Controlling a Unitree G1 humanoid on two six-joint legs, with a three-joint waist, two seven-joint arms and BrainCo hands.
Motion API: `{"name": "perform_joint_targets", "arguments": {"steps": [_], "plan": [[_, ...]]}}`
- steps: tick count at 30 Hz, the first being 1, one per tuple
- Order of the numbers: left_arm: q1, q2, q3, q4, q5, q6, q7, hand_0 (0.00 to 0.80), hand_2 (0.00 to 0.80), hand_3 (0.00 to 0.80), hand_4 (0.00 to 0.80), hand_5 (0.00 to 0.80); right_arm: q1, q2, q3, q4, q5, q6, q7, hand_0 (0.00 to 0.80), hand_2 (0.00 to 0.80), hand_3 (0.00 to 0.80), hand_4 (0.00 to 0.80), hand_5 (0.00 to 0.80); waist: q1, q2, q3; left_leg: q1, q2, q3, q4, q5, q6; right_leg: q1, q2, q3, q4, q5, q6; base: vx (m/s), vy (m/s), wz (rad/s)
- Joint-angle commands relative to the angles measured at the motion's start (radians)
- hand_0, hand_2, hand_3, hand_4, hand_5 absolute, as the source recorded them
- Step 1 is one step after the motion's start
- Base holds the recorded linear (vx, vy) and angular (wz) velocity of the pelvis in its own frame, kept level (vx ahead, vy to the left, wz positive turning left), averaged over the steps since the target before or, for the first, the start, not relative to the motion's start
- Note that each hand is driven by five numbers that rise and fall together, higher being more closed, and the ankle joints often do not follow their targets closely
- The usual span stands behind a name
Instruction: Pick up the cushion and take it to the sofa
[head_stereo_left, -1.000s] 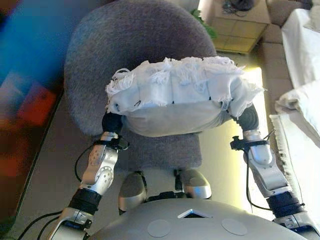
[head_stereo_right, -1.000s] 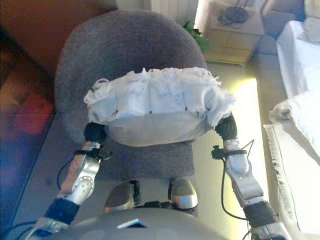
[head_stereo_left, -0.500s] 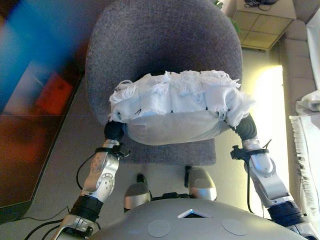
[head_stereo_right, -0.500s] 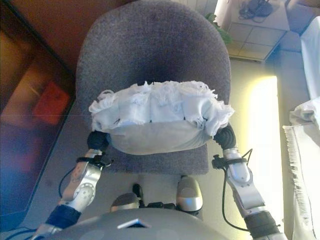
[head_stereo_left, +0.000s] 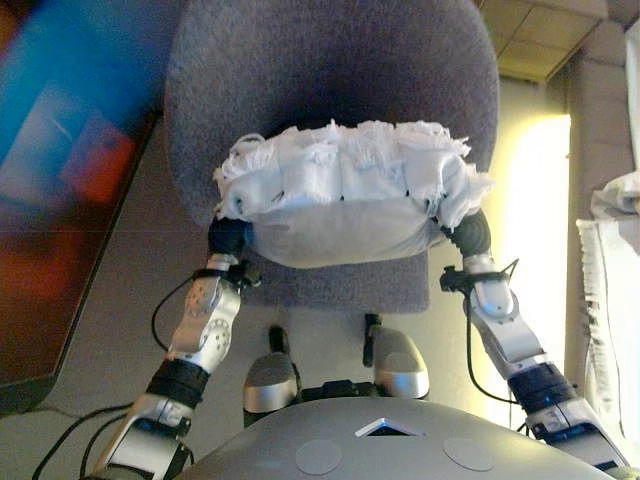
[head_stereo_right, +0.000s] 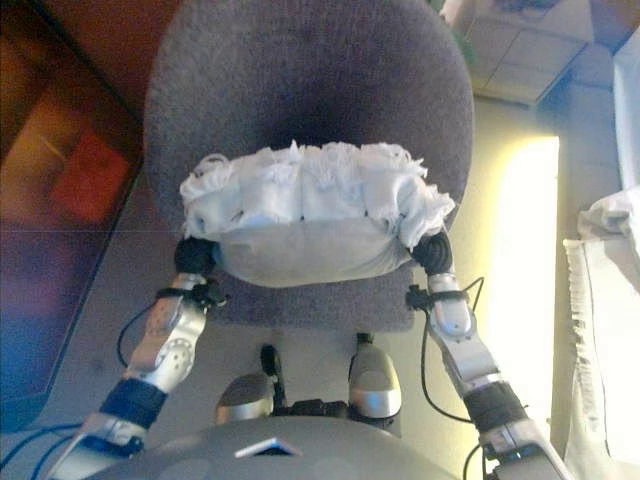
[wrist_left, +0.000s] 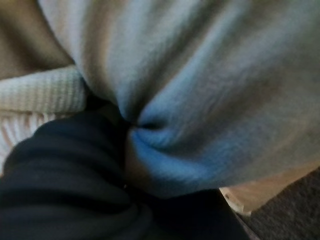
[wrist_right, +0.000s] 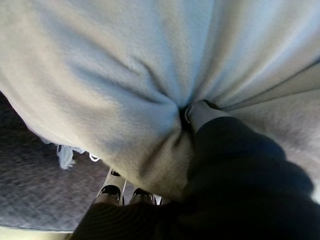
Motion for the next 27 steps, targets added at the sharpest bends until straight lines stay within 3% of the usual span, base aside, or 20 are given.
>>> {"name": "perform_joint_targets", "arguments": {"steps": [1,7,14,18,19,20,22,27], "plan": [[-0.22,-0.055,-0.094,-0.047,0.106,-0.15,-0.003,0.8,0.8,0.8,0.8,0.8,-0.197,0.044,0.101,-0.063,-0.073,-0.108,-0.008,0.8,0.8,0.8,0.8,0.8,-0.016,-0.024,0.047,-0.009,-0.018,-0.007,0.081,-0.125,0.061,-0.098,-0.028,0.018,0.031,0.003,0.081,-0.098,-0.042,0.01],[-0.349,-0.085,-0.111,0.088,0.171,-0.191,0.043,0.8,0.8,0.8,0.8,0.8,-0.35,0.071,0.118,0.036,-0.076,-0.096,-0.043,0.8,0.8,0.8,0.8,0.8,-0.023,-0.012,0.11,-0.082,-0.019,-0.013,0.102,-0.112,0.058,-0.175,-0.021,0.019,0.082,-0.01,0.07,-0.108,-0.038,0.02],[-0.579,-0.12,-0.097,0.304,0.154,-0.231,0.081,0.8,0.8,0.8,0.8,0.8,-0.601,0.094,0.155,0.247,-0.071,-0.032,-0.09,0.8,0.8,0.8,0.8,0.8,-0.034,0.009,0.172,-0.162,-0.025,-0.017,0.105,-0.089,0.037,-0.244,-0.007,0.02,0.086,-0.009,0.046,-0.068,-0.016,-0.01],[-0.716,-0.135,-0.094,0.438,0.12,-0.185,0.142,0.8,0.8,0.8,0.8,0.8,-0.751,0.085,0.173,0.411,-0.008,0.01,-0.113,0.8,0.8,0.8,0.8,0.8,-0.032,0.021,0.196,-0.208,-0.024,-0.021,0.098,-0.065,0.019,-0.275,0.006,0.016,0.09,-0.013,0.036,-0.053,-0.029,0.01],[-0.748,-0.132,-0.099,0.47,0.129,-0.164,0.166,0.367,0.367,0.367,0.367,0.367,-0.787,0.077,0.179,0.454,0.014,0.027,-0.124,0.8,0.8,0.8,0.8,0.8,-0.031,0.023,0.202,-0.22,-0.023,-0.022,0.097,-0.058,0.013,-0.286,0.008,0.015,0.091,-0.013,0.034,-0.035,-0.043,0.02],[-0.766,-0.127,-0.098,0.489,0.134,-0.142,0.18,0.0,0.0,0.0,0.0,0.0,-0.814,0.073,0.177,0.484,0.024,0.04,-0.128,0.8,0.8,0.8,0.8,0.8,-0.03,0.025,0.205,-0.229,-0.022,-0.024,0.095,-0.054,0.009,-0.294,0.01,0.014,0.091,-0.012,0.033,-0.032,-0.038,0.02],[-0.795,-0.106,-0.09,0.531,0.141,-0.111,0.229,0.0,0.0,0.0,0.0,0.0,-0.866,0.049,0.178,0.547,0.053,0.074,-0.123,0.0,0.0,0.0,0.0,0.0,-0.026,0.03,0.205,-0.25,-0.022,-0.023,0.088,-0.042,0.0,-0.316,0.013,0.005,0.086,-0.007,0.03,0.0,0.0,0.0],[-0.792,-0.037,-0.025,0.575,0.083,-0.108,0.331,0.0,0.0,0.0,0.0,0.0,-0.898,-0.015,0.149,0.627,0.095,0.069,-0.146,0.0,0.0,0.0,0.0,0.0,-0.01,0.043,0.205,-0.281,-0.028,-0.026,0.075,-0.025,-0.015,-0.336,0.016,-0.012,0.078,-0.013,0.02,0.0,0.0,0.0]]}}
